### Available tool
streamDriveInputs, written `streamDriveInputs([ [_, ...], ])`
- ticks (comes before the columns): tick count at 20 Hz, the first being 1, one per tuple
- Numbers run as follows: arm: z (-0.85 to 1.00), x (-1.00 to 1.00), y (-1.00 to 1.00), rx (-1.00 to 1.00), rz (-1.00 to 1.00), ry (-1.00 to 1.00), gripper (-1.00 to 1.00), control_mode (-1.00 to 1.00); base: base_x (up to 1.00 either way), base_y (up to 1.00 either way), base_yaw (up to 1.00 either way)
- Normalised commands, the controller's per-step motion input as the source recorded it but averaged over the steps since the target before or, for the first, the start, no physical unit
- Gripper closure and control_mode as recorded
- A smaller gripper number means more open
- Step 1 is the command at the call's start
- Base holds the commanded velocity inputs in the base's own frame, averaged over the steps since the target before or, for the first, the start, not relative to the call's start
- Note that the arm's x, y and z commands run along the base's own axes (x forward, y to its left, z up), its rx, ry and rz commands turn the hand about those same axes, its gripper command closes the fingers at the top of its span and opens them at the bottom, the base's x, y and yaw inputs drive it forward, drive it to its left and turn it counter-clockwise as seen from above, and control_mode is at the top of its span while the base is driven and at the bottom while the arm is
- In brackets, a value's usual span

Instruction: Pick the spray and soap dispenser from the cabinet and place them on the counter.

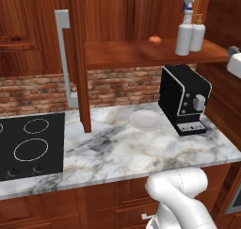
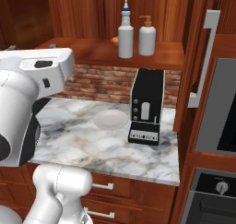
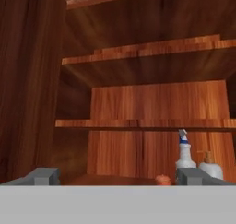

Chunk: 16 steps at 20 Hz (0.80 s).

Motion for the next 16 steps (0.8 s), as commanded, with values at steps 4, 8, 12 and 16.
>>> streamDriveInputs([
  [4, 0.06, 0.19, -0.21, 0.00, -0.01, -0.02, -1.00, -1.00, 0.00, 0.00, 0.00],
  [8, 0.00, 0.28, -0.16, 0.00, -0.01, 0.00, -1.00, -1.00, 0.00, 0.00, 0.00],
  [12, 0.00, 0.35, -0.14, 0.00, -0.02, 0.00, -1.00, -1.00, 0.00, 0.00, 0.00],
  [16, 0.00, 0.29, -0.16, 0.00, -0.02, 0.00, -1.00, -1.00, 0.00, 0.00, 0.00],
])
